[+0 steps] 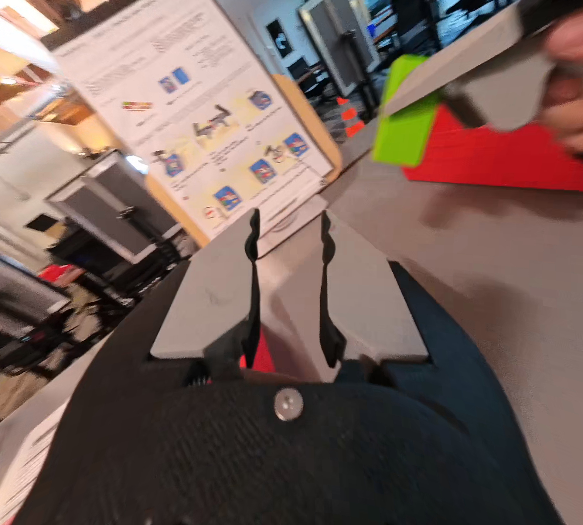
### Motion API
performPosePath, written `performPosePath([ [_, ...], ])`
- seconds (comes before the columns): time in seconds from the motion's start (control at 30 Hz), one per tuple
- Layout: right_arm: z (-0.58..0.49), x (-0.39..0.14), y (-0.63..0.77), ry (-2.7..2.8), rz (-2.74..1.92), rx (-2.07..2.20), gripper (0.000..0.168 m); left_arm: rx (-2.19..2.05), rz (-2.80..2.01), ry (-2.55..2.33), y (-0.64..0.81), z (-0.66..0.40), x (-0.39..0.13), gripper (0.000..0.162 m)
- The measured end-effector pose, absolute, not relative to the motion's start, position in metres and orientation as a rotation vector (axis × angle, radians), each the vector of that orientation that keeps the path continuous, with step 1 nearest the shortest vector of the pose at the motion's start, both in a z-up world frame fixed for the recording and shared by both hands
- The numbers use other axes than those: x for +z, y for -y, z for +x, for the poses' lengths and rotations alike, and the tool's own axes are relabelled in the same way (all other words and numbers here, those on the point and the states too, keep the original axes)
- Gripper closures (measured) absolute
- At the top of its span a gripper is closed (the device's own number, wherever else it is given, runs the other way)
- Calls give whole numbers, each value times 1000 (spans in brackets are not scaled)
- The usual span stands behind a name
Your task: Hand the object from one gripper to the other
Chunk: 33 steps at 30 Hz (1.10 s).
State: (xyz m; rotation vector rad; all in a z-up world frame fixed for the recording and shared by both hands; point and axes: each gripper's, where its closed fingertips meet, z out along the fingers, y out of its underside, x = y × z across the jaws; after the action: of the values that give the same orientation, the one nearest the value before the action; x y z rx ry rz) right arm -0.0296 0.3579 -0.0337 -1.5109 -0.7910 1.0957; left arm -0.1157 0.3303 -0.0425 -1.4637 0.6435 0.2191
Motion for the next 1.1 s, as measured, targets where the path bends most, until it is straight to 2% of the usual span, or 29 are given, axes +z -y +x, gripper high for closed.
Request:
performPosePath([
  [0.2,47,-8,-388,655,-1485,910,135,208,-1488,-462,-323,-191,-17,130],
  [0.37,122,-16,-428,532,-1588,621,136,140,-1462,-361,-311,-226,-1,131],
  [0.57,168,-80,-490,594,-1944,442,136,66,-1465,-304,-310,-240,1,131],
  [0.83,152,-193,-538,909,-2550,220,135,44,-1489,-345,-311,-222,-4,131],
  [1.1,139,-238,-551,1025,-2829,67,136,36,-1520,-337,-315,-230,-10,131],
])
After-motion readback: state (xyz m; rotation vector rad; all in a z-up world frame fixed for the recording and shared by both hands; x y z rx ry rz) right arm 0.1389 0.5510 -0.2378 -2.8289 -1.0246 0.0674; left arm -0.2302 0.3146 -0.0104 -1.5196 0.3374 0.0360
